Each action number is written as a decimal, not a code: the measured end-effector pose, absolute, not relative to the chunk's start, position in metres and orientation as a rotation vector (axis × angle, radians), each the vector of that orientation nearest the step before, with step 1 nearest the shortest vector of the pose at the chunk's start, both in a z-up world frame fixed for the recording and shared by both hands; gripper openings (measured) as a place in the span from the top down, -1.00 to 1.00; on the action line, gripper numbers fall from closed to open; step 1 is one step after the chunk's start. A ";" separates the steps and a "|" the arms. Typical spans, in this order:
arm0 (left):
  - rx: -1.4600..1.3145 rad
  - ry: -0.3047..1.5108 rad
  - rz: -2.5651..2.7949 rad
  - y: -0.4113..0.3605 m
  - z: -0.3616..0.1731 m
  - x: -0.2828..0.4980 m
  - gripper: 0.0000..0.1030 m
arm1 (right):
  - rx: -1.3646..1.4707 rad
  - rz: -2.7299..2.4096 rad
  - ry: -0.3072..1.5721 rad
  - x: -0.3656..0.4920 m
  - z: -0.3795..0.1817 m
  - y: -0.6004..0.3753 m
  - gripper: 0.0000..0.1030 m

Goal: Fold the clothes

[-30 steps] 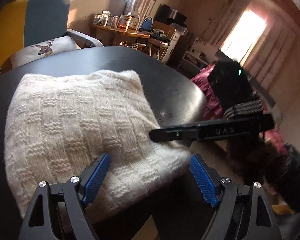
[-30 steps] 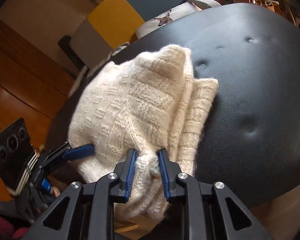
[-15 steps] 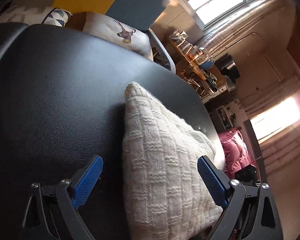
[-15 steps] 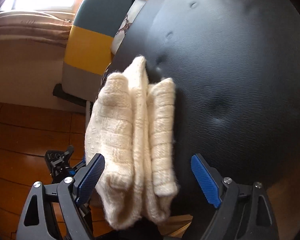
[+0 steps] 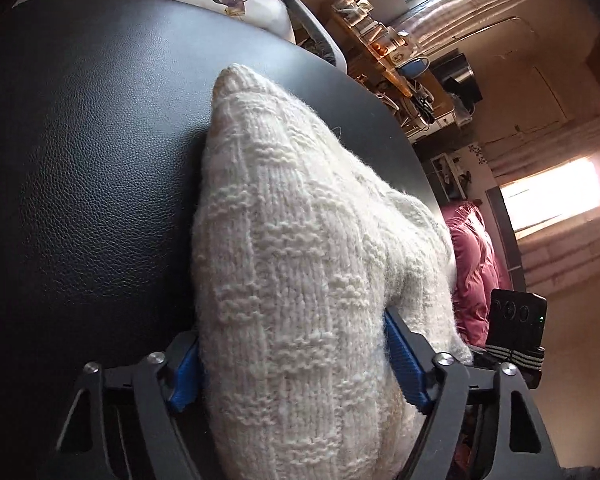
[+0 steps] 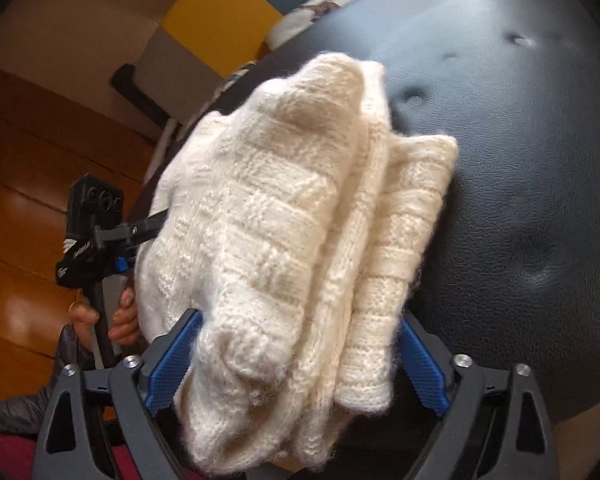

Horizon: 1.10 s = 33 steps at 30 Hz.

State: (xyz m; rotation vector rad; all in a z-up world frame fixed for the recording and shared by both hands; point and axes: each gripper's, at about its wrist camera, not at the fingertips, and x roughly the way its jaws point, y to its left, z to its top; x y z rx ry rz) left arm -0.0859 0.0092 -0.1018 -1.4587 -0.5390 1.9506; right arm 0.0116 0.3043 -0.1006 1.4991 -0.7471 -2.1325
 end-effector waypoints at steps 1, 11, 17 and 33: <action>-1.450 -0.536 1.965 0.010 -0.100 -0.083 -0.21 | 1.500 -2.133 -0.792 0.005 -0.103 0.304 -0.04; -1.227 -0.401 2.116 0.045 -0.064 -0.053 0.08 | 1.361 -2.232 -0.992 0.029 -0.108 0.323 0.26; -1.082 -0.303 2.029 0.119 -0.019 -0.075 0.09 | 1.260 -2.359 -0.967 0.033 -0.076 0.363 0.28; -1.123 0.063 1.798 0.334 -0.022 -0.167 0.07 | 1.200 -2.736 -1.176 0.023 -0.074 0.503 0.28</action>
